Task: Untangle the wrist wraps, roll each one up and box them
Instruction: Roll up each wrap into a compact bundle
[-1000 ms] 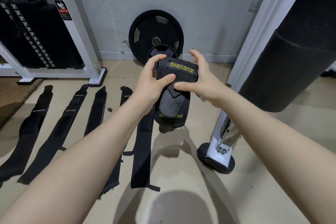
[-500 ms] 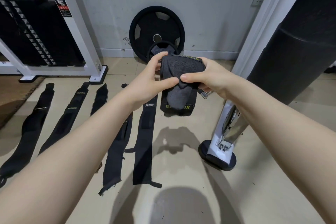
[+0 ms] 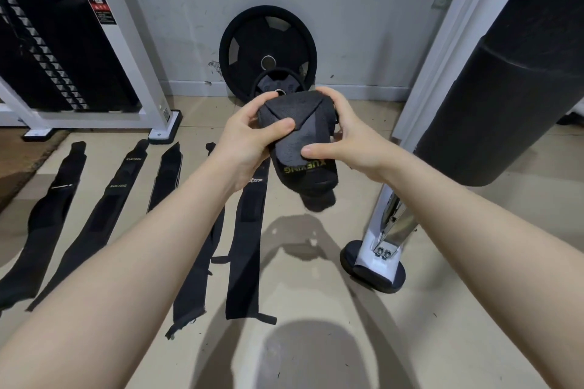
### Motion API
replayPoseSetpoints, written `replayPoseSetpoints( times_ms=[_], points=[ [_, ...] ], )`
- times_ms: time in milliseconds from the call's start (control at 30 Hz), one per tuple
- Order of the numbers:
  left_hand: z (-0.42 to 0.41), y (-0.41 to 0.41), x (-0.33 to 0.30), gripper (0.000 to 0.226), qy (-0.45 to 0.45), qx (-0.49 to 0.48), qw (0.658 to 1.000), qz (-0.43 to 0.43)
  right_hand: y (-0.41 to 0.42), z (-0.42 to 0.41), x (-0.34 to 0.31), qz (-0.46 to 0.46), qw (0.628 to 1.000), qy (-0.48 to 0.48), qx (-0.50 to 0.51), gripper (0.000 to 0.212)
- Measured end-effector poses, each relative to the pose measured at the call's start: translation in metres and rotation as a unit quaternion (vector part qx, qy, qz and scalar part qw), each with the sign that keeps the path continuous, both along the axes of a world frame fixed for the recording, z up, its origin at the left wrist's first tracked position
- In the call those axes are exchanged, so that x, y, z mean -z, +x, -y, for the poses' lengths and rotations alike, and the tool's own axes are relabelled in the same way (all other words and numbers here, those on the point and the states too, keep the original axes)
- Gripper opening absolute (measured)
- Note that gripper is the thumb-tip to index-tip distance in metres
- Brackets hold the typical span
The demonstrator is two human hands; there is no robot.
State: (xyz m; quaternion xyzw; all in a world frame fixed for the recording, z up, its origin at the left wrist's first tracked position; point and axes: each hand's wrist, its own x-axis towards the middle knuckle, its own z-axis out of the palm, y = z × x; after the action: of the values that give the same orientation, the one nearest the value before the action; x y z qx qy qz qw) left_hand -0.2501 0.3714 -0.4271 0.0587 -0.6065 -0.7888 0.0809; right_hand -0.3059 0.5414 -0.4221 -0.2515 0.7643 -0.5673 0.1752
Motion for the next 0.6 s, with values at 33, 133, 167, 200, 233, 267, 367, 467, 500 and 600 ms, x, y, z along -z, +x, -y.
replayPoseSetpoints(
  times_ms=[33,133,167,200,233,267,367,467,500,600],
  points=[
    [0.001,-0.002,-0.001,0.043,0.011,0.008,1.000,0.003,0.001,0.001,0.003,0.002,1.000,-0.019,0.006,0.084],
    [0.002,-0.004,-0.001,0.049,0.009,0.058,0.998,0.022,-0.002,0.002,0.003,-0.005,0.999,-0.029,0.045,0.069],
    [0.002,-0.004,0.000,0.053,-0.003,0.073,0.997,0.028,-0.004,0.002,0.001,-0.019,0.998,-0.013,0.053,0.064],
    [0.003,-0.004,0.001,0.057,-0.022,0.080,0.996,0.036,-0.005,0.003,-0.001,-0.031,0.998,0.001,0.061,0.061],
    [0.003,-0.004,0.001,0.060,-0.050,0.077,0.995,0.041,-0.007,0.004,-0.002,-0.035,0.997,0.006,0.070,0.059],
    [0.002,-0.004,0.001,0.059,-0.082,0.066,0.994,0.042,-0.007,0.005,-0.004,-0.032,0.997,0.004,0.075,0.056],
    [-0.003,-0.003,0.002,0.036,-0.126,0.035,0.991,0.040,-0.006,0.007,-0.008,0.019,0.997,-0.001,0.069,0.033],
    [-0.006,-0.005,0.002,0.035,-0.064,0.000,0.997,0.048,-0.003,0.012,-0.005,0.072,0.995,0.000,0.069,0.009],
    [-0.007,-0.006,0.001,0.035,-0.062,-0.016,0.997,0.041,-0.003,0.013,-0.003,0.075,0.994,-0.001,0.079,0.010],
    [-0.008,-0.008,0.002,0.030,-0.057,-0.041,0.997,0.023,-0.007,0.016,-0.001,0.085,0.994,0.004,0.064,0.021]
  ],
)
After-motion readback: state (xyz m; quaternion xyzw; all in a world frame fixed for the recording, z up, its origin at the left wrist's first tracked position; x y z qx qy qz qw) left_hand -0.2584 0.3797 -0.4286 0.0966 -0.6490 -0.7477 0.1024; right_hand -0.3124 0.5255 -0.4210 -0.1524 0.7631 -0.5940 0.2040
